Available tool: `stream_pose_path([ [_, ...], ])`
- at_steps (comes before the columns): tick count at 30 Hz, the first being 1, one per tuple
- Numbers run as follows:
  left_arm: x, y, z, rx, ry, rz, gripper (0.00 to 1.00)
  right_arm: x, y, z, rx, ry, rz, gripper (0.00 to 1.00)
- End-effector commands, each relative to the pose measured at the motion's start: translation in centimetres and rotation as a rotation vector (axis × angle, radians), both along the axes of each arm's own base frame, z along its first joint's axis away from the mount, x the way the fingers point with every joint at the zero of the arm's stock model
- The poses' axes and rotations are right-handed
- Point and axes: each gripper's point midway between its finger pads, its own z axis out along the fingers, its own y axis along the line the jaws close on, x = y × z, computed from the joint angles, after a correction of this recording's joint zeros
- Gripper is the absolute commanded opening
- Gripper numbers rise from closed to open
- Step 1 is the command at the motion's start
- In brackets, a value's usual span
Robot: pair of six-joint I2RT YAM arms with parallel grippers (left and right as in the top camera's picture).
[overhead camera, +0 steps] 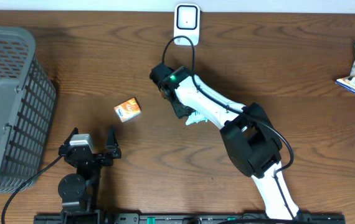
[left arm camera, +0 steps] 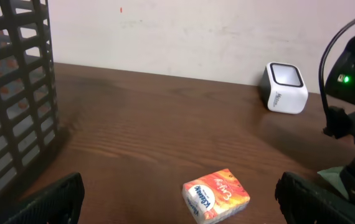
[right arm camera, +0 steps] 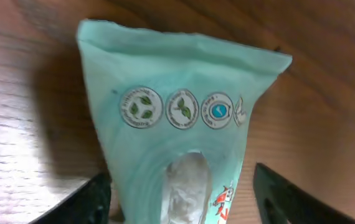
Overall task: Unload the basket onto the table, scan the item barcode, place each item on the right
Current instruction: 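Lift the wipes pack and turn it in the right gripper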
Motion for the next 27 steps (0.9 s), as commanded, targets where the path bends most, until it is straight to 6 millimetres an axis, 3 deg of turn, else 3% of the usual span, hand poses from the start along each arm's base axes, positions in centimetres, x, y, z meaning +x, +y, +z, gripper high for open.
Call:
stream_pose_path([
  [1,0.0,-0.1,-1.6,0.01,0.038,-0.007,0.98,-0.7,-1.1,-1.4,-0.038,0.004,-0.043,0.56],
  [4,0.0,-0.1,-1.6,0.01,0.038,-0.007,0.97,-1.5,-1.8,-2.6,-0.055,0.027,-0.043,0.51],
  [8,0.0,-0.1,-1.6,0.01,0.038,-0.007,0.98,-2.8,-2.5,-3.9,-0.064,0.073,-0.045,0.19],
  [13,0.0,-0.1,-1.6,0.01,0.038,-0.007,0.98,-3.8,0.3,-3.7,0.102,0.213,0.026,0.06],
  [17,0.0,-0.1,-1.6,0.01,0.038,-0.007,0.98,-3.4,2.7,0.7,0.337,0.376,0.129,0.01],
  [19,0.0,-0.1,-1.6,0.01,0.038,-0.007,0.98,-4.1,5.2,4.9,0.644,0.515,0.293,0.01],
  [21,0.0,-0.1,-1.6,0.01,0.038,-0.007,0.98,-4.4,6.1,7.7,0.871,0.575,0.379,0.01],
  [23,0.0,-0.1,-1.6,0.01,0.038,-0.007,0.98,-4.1,5.4,9.7,1.05,0.595,0.424,0.01],
  [27,0.0,-0.1,-1.6,0.01,0.038,-0.007,0.98,-2.8,3.5,11.4,1.312,0.566,0.413,0.01],
])
